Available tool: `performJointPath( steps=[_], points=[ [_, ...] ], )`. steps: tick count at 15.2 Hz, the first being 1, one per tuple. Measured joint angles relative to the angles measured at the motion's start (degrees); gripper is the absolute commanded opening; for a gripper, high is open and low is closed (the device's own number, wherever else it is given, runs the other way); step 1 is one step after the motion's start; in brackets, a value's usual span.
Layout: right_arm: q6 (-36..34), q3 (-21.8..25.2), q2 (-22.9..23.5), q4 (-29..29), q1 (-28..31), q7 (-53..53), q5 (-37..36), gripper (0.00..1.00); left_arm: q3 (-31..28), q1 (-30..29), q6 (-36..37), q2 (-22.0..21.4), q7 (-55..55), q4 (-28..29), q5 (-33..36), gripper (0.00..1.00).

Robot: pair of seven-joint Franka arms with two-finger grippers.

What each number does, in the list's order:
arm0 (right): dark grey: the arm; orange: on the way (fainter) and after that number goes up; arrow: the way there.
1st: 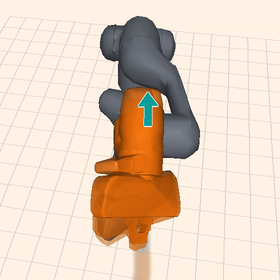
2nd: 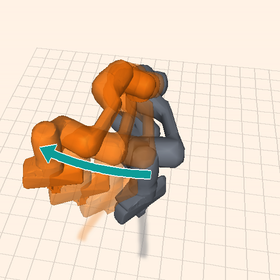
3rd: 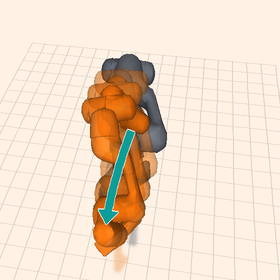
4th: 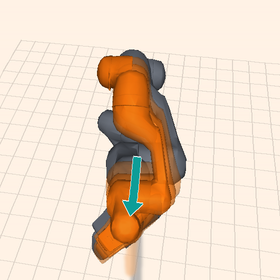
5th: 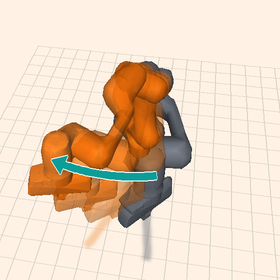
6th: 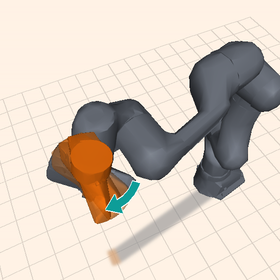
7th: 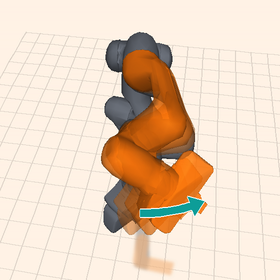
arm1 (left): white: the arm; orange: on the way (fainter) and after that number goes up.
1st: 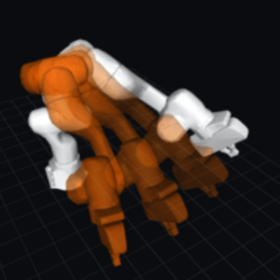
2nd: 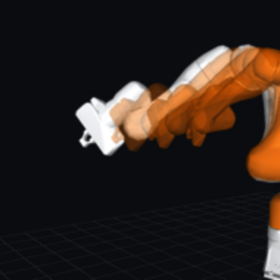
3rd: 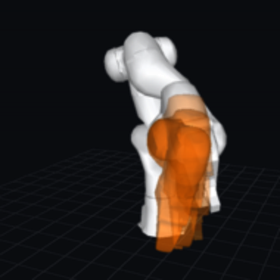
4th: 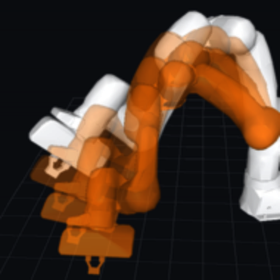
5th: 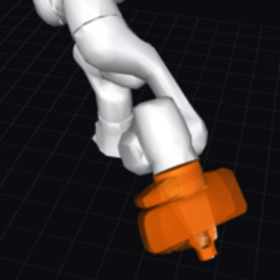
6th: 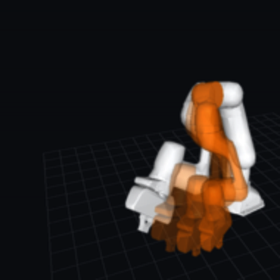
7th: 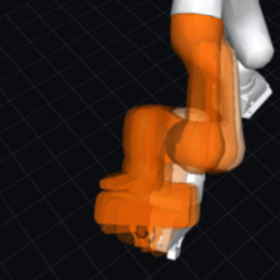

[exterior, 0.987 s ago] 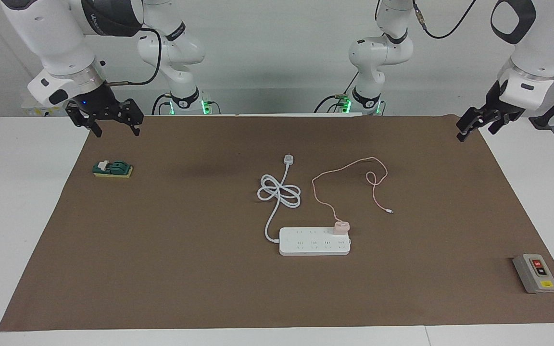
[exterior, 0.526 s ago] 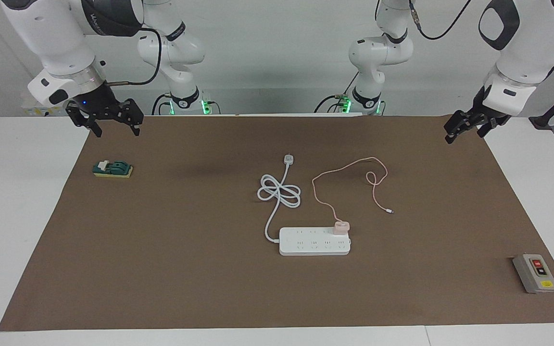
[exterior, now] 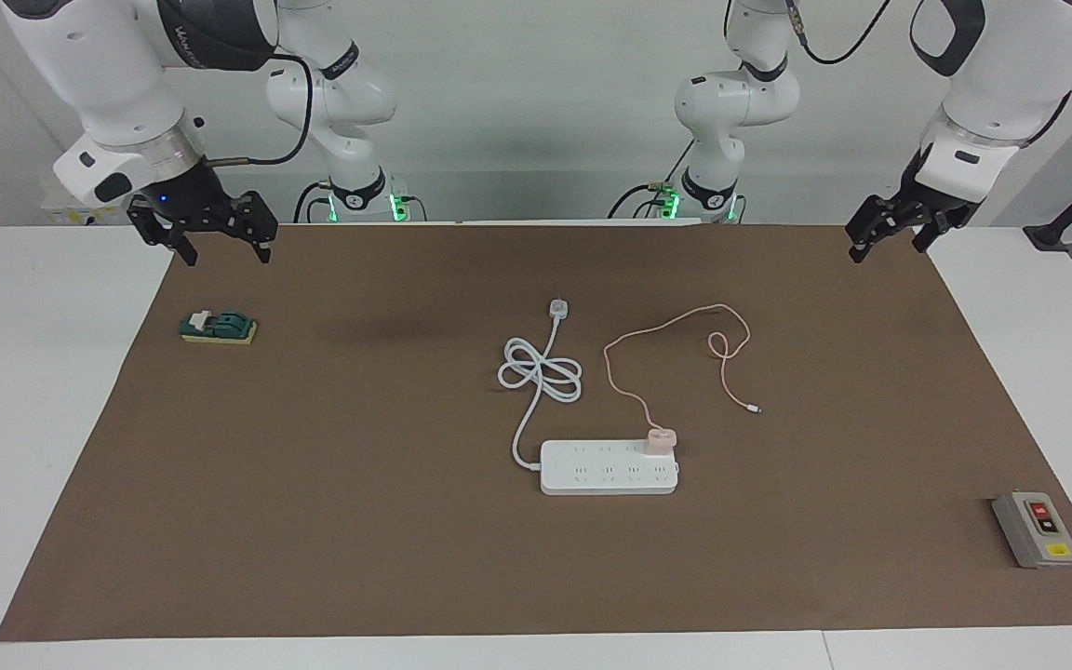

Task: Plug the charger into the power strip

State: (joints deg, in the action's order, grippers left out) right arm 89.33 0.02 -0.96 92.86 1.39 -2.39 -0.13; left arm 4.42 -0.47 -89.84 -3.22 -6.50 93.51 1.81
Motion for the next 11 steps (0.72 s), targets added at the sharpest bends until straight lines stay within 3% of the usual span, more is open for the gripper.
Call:
performJointPath(
  steps=[11],
  points=[
    [0.0,0.0,0.0,0.0,0.0,0.0,0.0,1.0,-0.2,0.7,0.3,-0.5,3.3,0.0,-2.9,1.0]
  ],
)
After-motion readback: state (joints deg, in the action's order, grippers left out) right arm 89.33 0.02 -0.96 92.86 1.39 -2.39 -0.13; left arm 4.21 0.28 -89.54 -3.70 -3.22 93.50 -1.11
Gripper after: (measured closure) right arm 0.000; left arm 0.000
